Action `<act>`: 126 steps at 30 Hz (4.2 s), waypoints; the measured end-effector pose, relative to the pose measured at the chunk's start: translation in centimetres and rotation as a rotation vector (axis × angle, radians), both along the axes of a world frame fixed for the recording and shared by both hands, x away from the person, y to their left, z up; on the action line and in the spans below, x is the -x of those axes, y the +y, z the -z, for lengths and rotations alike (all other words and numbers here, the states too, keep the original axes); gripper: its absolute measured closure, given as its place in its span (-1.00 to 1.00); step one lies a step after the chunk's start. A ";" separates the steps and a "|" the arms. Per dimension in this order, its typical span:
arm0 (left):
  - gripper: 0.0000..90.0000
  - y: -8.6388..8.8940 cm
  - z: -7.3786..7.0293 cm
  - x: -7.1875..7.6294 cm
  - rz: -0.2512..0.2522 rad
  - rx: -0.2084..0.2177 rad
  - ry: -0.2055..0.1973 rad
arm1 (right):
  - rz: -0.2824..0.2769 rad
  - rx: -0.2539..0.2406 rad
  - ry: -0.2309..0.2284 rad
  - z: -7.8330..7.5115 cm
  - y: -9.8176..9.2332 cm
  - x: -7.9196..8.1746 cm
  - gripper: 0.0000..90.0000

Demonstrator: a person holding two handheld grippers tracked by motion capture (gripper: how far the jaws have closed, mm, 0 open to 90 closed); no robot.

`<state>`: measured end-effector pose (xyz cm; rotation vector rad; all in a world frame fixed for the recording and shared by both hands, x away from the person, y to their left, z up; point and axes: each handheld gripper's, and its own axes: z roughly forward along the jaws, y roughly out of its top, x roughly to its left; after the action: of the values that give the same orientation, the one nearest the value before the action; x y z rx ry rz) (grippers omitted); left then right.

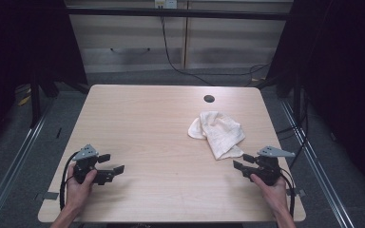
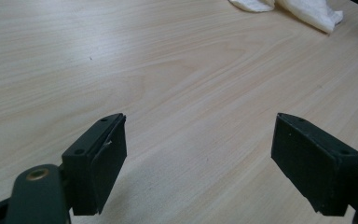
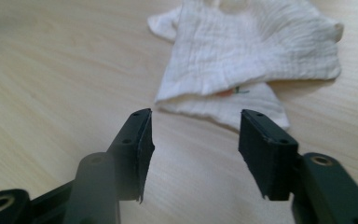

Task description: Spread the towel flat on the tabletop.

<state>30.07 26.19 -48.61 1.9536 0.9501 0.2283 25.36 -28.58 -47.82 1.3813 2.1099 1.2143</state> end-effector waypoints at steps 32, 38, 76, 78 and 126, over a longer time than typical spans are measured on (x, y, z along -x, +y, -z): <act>-0.59 0.1 -0.1 0.3 0.018 0.022 -0.012 | -0.085 0.039 0.104 -1.6 1.1 -11.0 -0.25; -0.59 0.1 -0.1 0.4 0.010 0.024 -0.013 | -0.080 0.044 0.126 -1.2 0.9 -12.7 -0.22; -0.60 -0.2 -0.1 0.4 0.027 0.032 0.004 | -0.177 0.117 0.212 2.0 3.9 -12.0 0.87; -0.61 -0.4 -0.1 0.5 0.036 0.025 0.000 | -0.208 0.110 0.200 2.1 4.5 -11.0 0.87; -0.15 -1.5 -0.5 0.4 0.073 0.031 -0.010 | -0.523 0.028 0.181 2.6 15.8 -5.0 0.86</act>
<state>29.64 24.67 -48.08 1.9531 0.8689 0.1806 30.33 -12.73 -50.43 0.9831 2.7159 1.2663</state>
